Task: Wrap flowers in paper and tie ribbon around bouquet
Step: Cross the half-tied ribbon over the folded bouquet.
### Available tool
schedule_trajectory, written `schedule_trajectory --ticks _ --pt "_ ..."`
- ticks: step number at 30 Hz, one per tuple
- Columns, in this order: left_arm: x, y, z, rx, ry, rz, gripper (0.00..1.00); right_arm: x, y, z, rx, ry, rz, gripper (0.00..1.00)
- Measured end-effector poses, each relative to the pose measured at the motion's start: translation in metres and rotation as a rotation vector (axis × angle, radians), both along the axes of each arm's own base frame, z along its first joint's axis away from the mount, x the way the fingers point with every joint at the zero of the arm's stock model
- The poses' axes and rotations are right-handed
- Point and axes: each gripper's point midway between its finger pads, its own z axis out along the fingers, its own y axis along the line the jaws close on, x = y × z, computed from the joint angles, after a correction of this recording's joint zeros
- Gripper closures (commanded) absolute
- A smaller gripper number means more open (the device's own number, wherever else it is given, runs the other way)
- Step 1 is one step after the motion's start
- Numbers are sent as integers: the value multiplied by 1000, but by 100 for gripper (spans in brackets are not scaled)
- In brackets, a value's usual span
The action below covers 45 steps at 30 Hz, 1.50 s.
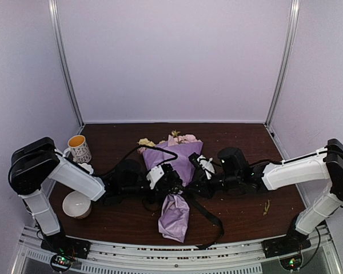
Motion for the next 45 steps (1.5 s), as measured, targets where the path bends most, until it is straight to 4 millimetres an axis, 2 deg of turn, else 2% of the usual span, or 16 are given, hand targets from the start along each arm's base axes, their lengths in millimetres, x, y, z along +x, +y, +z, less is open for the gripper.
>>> schedule_trajectory --ticks 2,5,8,10,18,26,28,29,31,35,45 --pt "0 0 0 -1 -1 0 100 3 3 1 9 1 -9 64" --pt "0 0 0 -2 0 -2 100 10 12 1 28 2 -18 64" --pt "0 0 0 -3 0 -3 100 16 20 -1 44 8 -29 75" --pt "-1 0 0 -3 0 -4 100 19 22 -3 49 15 -42 79" --pt "-2 0 0 -3 3 -10 100 26 24 -13 52 36 -87 79" --pt "-3 -1 -1 -5 5 -17 100 36 29 -9 71 39 -126 78" --pt "-4 -1 -1 -5 6 -18 100 38 29 -8 76 39 -134 82" --pt "-4 -1 -1 -5 6 -19 100 38 30 -8 77 38 -136 88" --pt "-4 -1 0 -6 6 -20 100 39 30 -8 82 43 -142 90" --pt "-4 -1 0 -6 7 -22 100 40 31 -9 84 49 -146 83" --pt "-9 -1 -1 -17 9 -43 100 47 32 -4 82 33 -167 82"
